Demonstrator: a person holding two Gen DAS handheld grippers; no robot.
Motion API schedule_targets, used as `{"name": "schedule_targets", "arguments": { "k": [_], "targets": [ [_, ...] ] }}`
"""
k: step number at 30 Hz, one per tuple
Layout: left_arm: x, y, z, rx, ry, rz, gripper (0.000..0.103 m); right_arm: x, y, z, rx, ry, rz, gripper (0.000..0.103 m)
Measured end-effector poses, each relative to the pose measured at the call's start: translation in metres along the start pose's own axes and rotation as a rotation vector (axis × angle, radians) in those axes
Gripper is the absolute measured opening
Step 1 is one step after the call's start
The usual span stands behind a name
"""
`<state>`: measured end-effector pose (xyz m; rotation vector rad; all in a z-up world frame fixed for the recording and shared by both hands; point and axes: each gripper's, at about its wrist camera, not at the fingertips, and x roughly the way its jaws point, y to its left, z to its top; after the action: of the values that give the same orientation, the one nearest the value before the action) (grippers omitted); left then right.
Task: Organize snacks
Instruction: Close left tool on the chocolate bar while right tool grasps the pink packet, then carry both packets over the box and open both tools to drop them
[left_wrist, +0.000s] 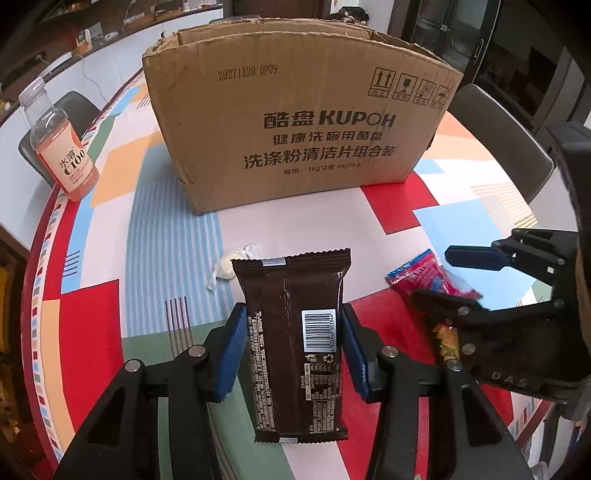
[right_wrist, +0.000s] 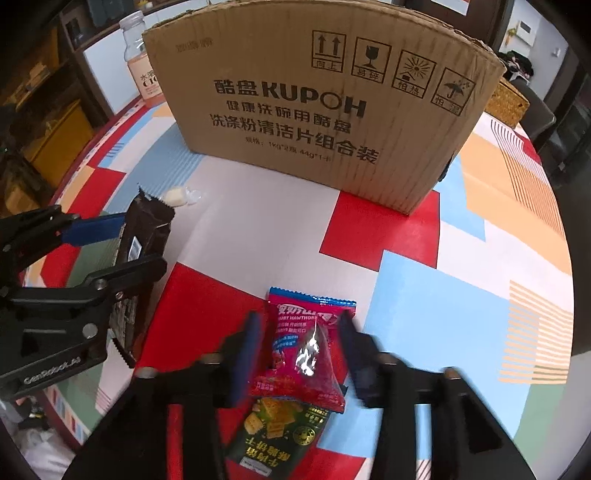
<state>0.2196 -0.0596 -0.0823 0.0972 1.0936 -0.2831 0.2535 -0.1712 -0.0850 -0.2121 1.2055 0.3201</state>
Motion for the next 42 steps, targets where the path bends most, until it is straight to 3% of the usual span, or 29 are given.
{"name": "schedule_targets", "arguments": {
  "k": [10, 13, 16, 27, 42],
  "targets": [
    [0.002, 0.000, 0.000, 0.003, 0.004, 0.001, 0.048, 0.023, 0.001, -0.001, -0.003, 0.050, -0.013, 0.051],
    [0.003, 0.000, 0.000, 0.006, 0.005, 0.002, 0.048, 0.027, 0.001, 0.001, 0.003, 0.055, -0.017, 0.042],
    [0.002, -0.001, 0.000, 0.004, 0.004, -0.004, 0.048, 0.025, 0.001, 0.000, 0.002, 0.042, -0.026, 0.040],
    [-0.023, 0.006, 0.003, -0.022, -0.064, -0.023, 0.048, -0.010, -0.004, 0.005, 0.038, -0.069, -0.028, 0.040],
    [-0.082, 0.012, 0.023, -0.044, -0.255, -0.019, 0.047, -0.074, -0.004, 0.023, 0.091, -0.272, -0.001, 0.040]
  ]
}}
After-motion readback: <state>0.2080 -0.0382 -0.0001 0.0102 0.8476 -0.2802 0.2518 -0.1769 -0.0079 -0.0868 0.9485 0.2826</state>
